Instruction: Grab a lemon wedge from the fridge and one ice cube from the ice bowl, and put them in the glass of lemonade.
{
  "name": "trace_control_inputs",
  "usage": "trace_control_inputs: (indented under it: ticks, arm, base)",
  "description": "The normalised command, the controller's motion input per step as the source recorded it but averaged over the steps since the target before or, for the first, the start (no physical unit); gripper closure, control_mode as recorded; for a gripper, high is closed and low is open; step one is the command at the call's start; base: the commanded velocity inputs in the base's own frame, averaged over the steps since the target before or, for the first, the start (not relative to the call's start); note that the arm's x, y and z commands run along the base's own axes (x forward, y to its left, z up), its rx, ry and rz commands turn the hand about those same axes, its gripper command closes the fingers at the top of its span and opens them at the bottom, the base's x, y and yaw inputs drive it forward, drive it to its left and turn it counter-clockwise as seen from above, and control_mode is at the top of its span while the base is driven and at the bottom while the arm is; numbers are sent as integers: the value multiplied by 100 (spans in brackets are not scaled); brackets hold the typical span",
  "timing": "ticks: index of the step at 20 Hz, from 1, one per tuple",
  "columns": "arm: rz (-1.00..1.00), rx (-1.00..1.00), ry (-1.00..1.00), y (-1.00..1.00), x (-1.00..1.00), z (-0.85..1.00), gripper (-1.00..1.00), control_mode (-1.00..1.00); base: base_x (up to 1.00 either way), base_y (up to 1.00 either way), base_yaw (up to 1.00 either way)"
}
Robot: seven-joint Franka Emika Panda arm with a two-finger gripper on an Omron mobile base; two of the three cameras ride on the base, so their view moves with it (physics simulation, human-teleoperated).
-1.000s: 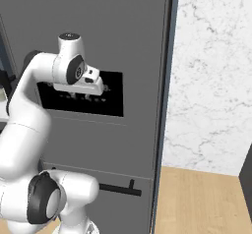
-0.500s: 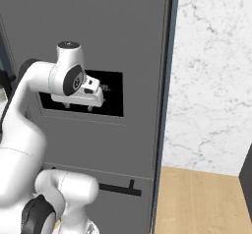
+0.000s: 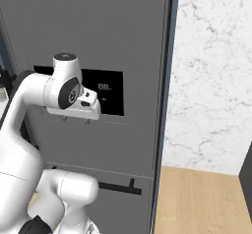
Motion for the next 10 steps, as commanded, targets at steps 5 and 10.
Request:
trace_control_inputs:
  ticks: [5, 10]
  arm:
    - [0, 0, 0, 0, 0, 0, -100, 100]
    - [0, 0, 0, 0, 0, 0, -100, 100]
  base:
    - [-85, 0, 0]
    - [-56, 44, 0]
